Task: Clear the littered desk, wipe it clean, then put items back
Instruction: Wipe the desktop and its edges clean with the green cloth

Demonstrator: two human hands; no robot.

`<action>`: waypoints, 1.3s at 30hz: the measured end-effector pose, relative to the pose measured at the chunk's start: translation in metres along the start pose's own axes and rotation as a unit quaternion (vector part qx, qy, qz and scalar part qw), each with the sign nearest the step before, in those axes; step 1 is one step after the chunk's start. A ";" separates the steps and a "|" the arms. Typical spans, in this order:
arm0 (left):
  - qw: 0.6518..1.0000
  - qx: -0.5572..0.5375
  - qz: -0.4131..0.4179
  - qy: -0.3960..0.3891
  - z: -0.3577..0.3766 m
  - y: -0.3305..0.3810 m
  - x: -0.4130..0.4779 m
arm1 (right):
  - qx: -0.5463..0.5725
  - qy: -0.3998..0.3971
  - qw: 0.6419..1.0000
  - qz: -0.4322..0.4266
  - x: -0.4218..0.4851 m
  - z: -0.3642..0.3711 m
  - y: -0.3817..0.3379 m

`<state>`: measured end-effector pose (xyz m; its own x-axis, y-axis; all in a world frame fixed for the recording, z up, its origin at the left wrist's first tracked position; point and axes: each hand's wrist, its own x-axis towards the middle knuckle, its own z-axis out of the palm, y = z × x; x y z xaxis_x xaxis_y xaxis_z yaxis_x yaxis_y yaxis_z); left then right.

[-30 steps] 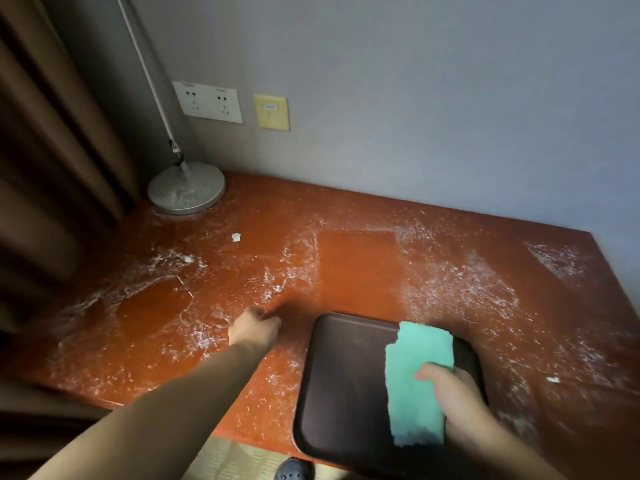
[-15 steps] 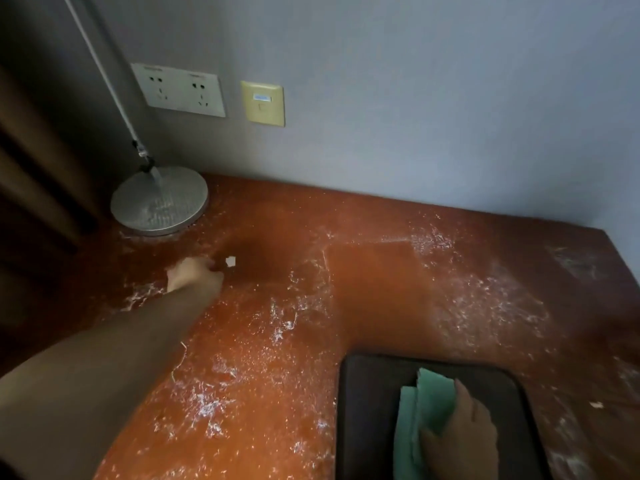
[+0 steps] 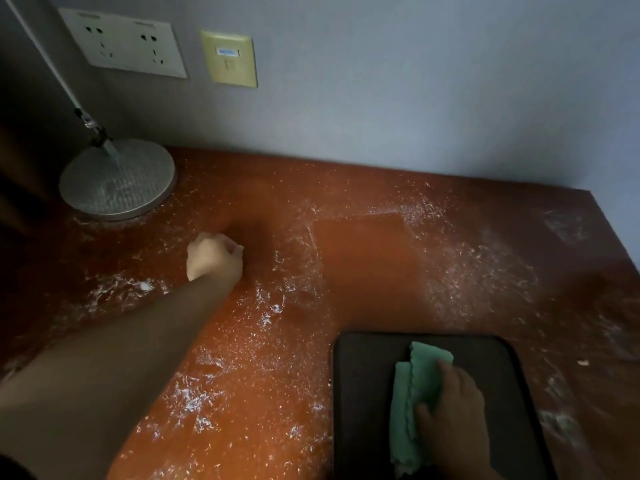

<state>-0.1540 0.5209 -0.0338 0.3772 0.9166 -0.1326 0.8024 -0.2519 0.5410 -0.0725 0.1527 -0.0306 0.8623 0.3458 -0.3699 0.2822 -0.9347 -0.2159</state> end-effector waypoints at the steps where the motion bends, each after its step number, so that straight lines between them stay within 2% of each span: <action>1: 1.000 -0.015 0.011 -0.009 0.003 0.008 -0.011 | -0.002 -0.002 1.000 -0.002 0.000 0.001 0.001; 5: 0.992 -0.078 0.079 -0.063 0.019 0.053 -0.075 | -0.008 0.004 0.999 -0.032 -0.005 -0.006 0.002; 10: 0.976 -0.088 0.153 -0.125 0.051 0.110 -0.150 | 0.074 -0.044 0.994 -0.060 -0.005 -0.028 0.023; 13: 0.965 -0.068 0.197 -0.160 0.072 0.142 -0.184 | 0.158 -0.005 0.985 -0.068 -0.001 -0.045 0.053; 16: 0.958 -0.051 0.229 -0.163 0.094 0.183 -0.221 | 0.206 0.039 0.976 -0.057 0.018 -0.066 0.108; 20: 0.958 -0.061 0.224 -0.171 0.130 0.232 -0.268 | 0.216 0.086 0.973 0.013 0.061 -0.098 0.197; 24: 0.952 -0.035 0.202 -0.227 0.183 0.273 -0.308 | 0.150 0.049 0.987 0.002 0.109 -0.132 0.255; 27: 0.958 -0.028 0.171 -0.227 0.212 0.293 -0.330 | 0.073 0.006 0.995 -0.065 0.133 -0.142 0.264; 30: 0.963 -0.017 0.153 -0.220 0.226 0.296 -0.346 | 0.006 0.002 0.994 -0.112 0.148 -0.138 0.263; 37: 0.975 -0.030 0.102 -0.194 0.220 0.292 -0.354 | -0.061 -0.005 0.988 -0.142 0.150 -0.125 0.271; 39: 0.972 -0.067 0.066 -0.214 0.220 0.299 -0.355 | -0.030 -0.009 0.989 -0.143 0.141 -0.129 0.275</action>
<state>0.0539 0.0518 -0.0073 0.6542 0.6580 -0.3730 0.6771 -0.2896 0.6766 0.1811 -0.0661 -0.0255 0.7362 0.5978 -0.3173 0.5383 -0.8013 -0.2611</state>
